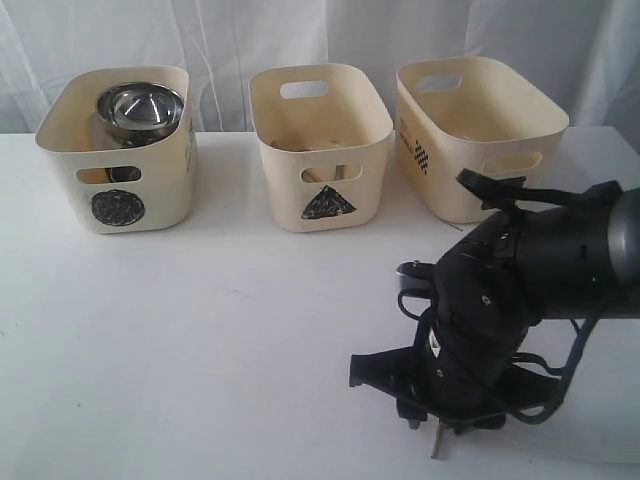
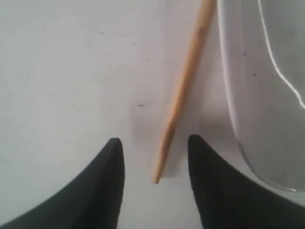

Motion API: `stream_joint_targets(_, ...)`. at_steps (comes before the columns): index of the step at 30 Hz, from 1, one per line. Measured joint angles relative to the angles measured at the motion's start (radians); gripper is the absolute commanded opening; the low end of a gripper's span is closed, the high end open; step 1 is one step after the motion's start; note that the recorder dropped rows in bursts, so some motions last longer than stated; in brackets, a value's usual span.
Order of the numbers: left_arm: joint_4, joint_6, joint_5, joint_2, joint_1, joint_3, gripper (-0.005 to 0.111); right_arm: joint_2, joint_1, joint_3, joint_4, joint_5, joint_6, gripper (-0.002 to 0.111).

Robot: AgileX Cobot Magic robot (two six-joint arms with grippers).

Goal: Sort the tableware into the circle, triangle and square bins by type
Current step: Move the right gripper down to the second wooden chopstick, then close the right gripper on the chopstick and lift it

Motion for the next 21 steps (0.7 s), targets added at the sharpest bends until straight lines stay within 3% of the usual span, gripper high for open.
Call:
stream_joint_targets(14, 0.000, 0.000, 0.000, 0.000, 0.000, 0.000, 0.000, 0.067, 0.000, -0.007, -0.020, -0.048, 0.012, 0.041)
stream_joint_targets(16, 0.000, 0.000, 0.000, 0.000, 0.000, 0.000, 0.000, 0.069, 0.000, -0.008, -0.027, -0.050, 0.012, 0.034)
stream_joint_targets(21, 0.000, 0.000, 0.000, 0.000, 0.000, 0.000, 0.000, 0.075, 0.000, -0.010, -0.043, -0.075, 0.010, 0.006)
